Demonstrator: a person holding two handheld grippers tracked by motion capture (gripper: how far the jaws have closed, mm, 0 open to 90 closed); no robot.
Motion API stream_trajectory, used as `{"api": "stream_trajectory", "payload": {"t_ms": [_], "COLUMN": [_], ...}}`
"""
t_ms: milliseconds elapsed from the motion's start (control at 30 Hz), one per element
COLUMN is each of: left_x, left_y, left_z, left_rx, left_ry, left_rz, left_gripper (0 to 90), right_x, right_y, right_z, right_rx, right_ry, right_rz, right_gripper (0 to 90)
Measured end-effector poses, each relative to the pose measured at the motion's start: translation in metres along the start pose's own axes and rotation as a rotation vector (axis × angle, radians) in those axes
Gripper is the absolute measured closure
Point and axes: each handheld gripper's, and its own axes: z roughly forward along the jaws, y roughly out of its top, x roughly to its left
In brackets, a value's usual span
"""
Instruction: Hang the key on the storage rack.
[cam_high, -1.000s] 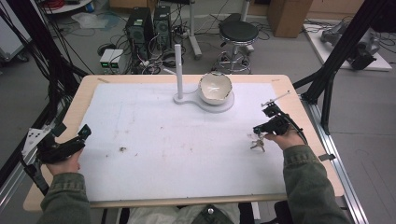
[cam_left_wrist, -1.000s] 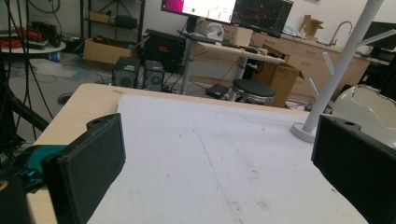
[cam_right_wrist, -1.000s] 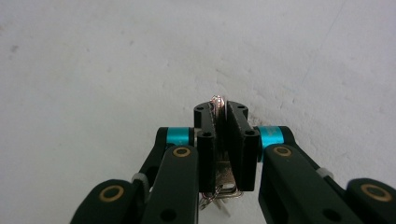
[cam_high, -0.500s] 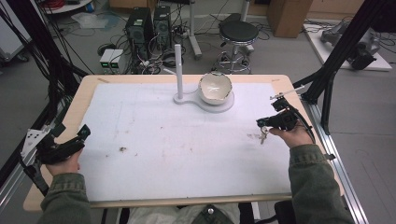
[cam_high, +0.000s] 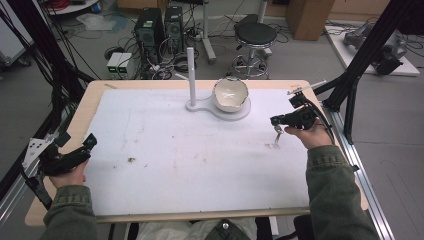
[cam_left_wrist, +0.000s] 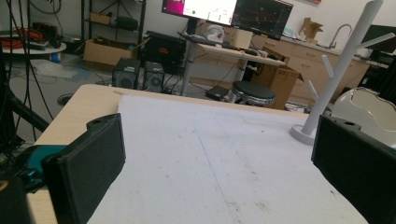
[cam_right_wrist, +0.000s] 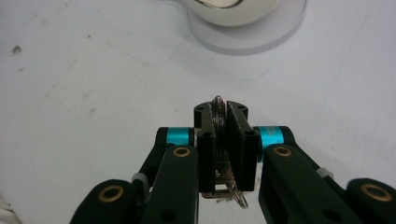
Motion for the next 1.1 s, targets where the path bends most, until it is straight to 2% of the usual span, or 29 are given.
{"api": "stream_trajectory", "payload": {"t_ms": [200,467,633,733,1100], "left_x": [0.000,0.000,0.000,0.001,0.001], "left_y": [0.000,0.000,0.000,0.000,0.000], "left_z": [0.000,0.000,0.000,0.000,0.001], "left_rx": [-0.002,-0.002,-0.003,-0.003,-0.003], "left_ry": [0.001,-0.001,-0.001,-0.001,-0.004], "left_rz": [-0.004,-0.006,-0.006,-0.007,-0.013], "left_gripper": [3.3,3.3,3.3,3.3,3.3], "right_x": [0.008,0.020,0.029,0.035,0.051], "right_y": [0.013,0.033,0.043,0.054,0.085], "right_z": [-0.001,0.003,0.005,0.005,0.008], "right_rx": [0.001,-0.007,-0.001,-0.012,-0.027], "right_ry": [0.011,0.055,0.067,0.090,0.123], "right_rz": [-0.019,-0.058,-0.066,-0.091,-0.108], "right_gripper": [82.7,82.8,82.8,82.8,82.8]}}
